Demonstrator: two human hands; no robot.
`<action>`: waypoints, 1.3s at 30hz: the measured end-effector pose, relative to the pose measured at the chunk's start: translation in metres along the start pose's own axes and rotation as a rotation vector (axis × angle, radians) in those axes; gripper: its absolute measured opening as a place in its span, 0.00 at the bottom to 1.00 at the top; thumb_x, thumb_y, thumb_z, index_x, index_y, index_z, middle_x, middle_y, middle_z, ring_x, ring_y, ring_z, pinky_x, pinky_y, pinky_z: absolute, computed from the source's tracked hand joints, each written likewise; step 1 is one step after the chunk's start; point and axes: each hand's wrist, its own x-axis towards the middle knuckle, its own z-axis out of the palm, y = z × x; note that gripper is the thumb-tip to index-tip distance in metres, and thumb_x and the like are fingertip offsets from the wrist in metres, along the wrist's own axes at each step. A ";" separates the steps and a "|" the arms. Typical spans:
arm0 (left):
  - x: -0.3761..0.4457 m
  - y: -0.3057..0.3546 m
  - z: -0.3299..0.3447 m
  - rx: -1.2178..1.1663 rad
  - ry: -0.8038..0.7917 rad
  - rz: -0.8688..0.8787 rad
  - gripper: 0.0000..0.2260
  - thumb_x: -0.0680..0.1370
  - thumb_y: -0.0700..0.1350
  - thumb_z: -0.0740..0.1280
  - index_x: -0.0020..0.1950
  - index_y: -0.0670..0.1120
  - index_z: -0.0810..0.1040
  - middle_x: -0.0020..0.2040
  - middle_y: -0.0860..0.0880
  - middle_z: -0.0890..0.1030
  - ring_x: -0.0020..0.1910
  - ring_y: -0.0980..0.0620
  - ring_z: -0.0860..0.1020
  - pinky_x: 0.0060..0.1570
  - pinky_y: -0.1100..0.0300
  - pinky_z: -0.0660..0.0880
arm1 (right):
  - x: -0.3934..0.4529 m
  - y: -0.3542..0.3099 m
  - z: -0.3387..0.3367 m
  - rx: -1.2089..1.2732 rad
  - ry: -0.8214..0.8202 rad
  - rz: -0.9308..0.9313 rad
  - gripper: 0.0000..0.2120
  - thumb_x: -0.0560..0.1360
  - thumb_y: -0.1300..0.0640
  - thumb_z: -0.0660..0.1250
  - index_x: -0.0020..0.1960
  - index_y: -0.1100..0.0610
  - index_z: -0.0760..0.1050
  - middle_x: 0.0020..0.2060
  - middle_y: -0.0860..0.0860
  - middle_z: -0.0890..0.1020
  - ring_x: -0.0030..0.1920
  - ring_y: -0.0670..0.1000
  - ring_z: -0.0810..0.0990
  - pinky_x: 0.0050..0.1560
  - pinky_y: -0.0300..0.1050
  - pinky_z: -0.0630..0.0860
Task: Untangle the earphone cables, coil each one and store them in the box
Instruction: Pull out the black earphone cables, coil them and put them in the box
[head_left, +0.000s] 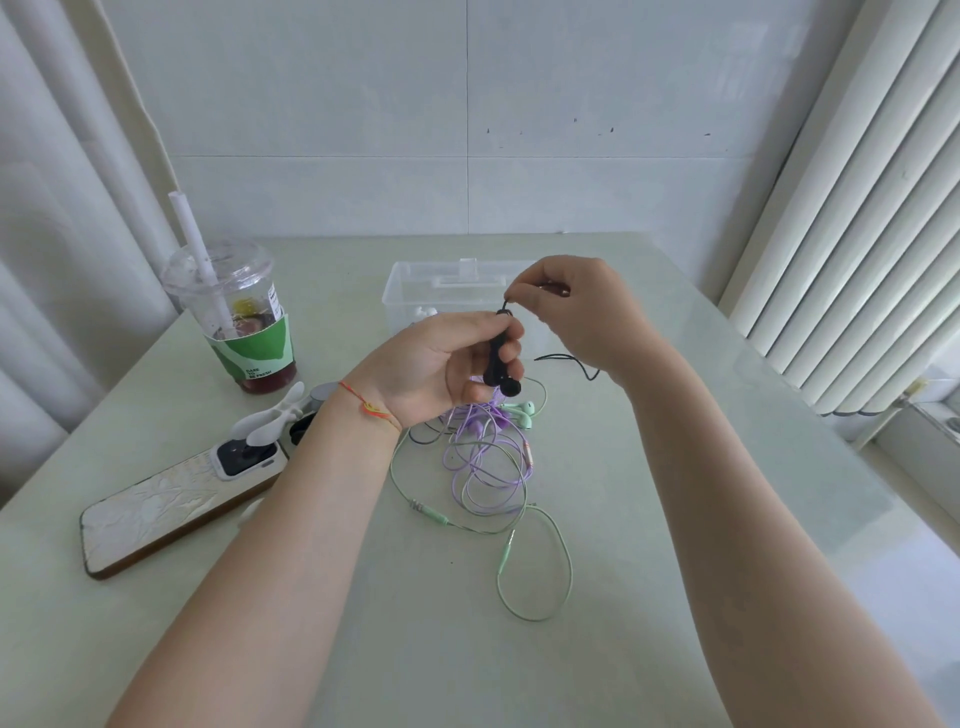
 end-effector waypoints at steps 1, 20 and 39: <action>0.000 0.001 0.000 -0.057 -0.007 0.027 0.09 0.80 0.45 0.61 0.45 0.46 0.80 0.38 0.50 0.77 0.41 0.51 0.80 0.24 0.66 0.68 | 0.000 0.000 0.001 0.013 -0.022 0.005 0.07 0.77 0.53 0.66 0.45 0.54 0.82 0.33 0.52 0.76 0.32 0.49 0.70 0.34 0.42 0.69; 0.008 -0.001 -0.015 -0.156 0.362 0.261 0.08 0.82 0.47 0.62 0.57 0.50 0.79 0.56 0.51 0.83 0.56 0.51 0.82 0.40 0.60 0.81 | -0.009 -0.010 0.011 -0.207 -0.439 0.028 0.08 0.77 0.53 0.65 0.47 0.51 0.83 0.27 0.46 0.74 0.21 0.40 0.68 0.22 0.29 0.63; 0.007 -0.007 -0.008 0.252 0.430 0.089 0.08 0.81 0.46 0.64 0.49 0.45 0.81 0.38 0.48 0.84 0.36 0.53 0.83 0.25 0.66 0.73 | -0.007 -0.013 -0.001 -0.233 -0.151 -0.007 0.11 0.76 0.49 0.67 0.44 0.56 0.79 0.31 0.45 0.71 0.31 0.44 0.68 0.31 0.39 0.63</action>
